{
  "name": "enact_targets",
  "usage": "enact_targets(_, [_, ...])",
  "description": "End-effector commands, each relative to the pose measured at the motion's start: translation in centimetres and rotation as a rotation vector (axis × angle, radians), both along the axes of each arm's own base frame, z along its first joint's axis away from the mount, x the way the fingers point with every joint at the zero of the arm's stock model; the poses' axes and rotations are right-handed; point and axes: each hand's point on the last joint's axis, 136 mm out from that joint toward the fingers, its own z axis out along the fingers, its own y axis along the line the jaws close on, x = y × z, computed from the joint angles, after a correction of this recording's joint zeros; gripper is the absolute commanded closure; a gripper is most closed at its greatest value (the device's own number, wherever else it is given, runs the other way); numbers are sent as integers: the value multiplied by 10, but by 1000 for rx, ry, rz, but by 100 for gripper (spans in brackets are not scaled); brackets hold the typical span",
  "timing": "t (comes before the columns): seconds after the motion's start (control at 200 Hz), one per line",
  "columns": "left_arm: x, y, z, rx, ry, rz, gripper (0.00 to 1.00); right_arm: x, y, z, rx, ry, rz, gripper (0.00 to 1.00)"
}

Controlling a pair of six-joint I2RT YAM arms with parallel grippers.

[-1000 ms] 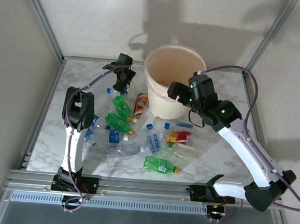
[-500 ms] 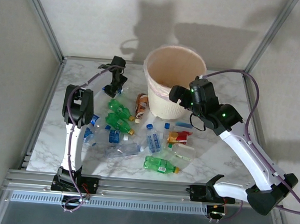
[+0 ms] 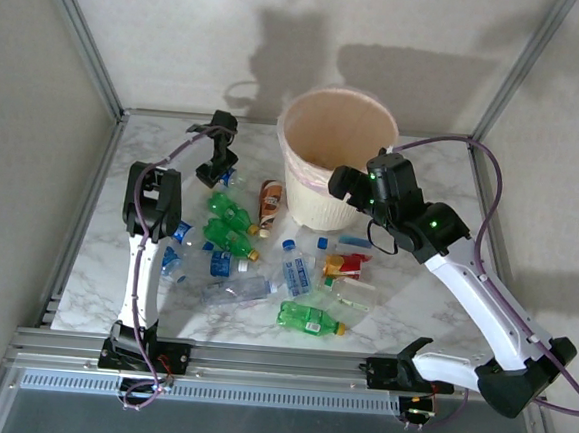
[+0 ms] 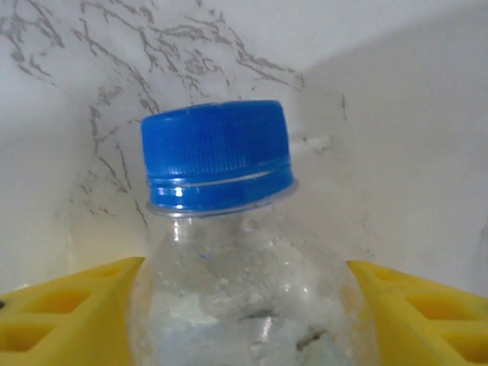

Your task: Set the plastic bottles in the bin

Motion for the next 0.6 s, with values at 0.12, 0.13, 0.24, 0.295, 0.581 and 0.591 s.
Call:
enact_targets(0.12, [-2, 8, 11, 59, 6, -27, 47, -5, -8, 5, 5, -17, -27, 9])
enact_targets(0.13, [-2, 8, 13, 60, 2, -26, 47, -5, -8, 5, 3, -17, -29, 9])
enact_targets(0.24, [1, 10, 29, 70, -31, -30, 49, -8, -12, 7, 3, -25, -38, 9])
enact_targets(0.295, [3, 11, 39, 69, -53, -33, 50, -9, -15, 8, 2, -27, -44, 9])
enact_targets(0.581, [8, 14, 145, 90, -259, -64, 56, -10, -24, 16, -1, -57, -75, 8])
enact_targets(0.591, [8, 14, 150, 91, -268, -66, 56, -11, -24, 16, -3, -56, -76, 8])
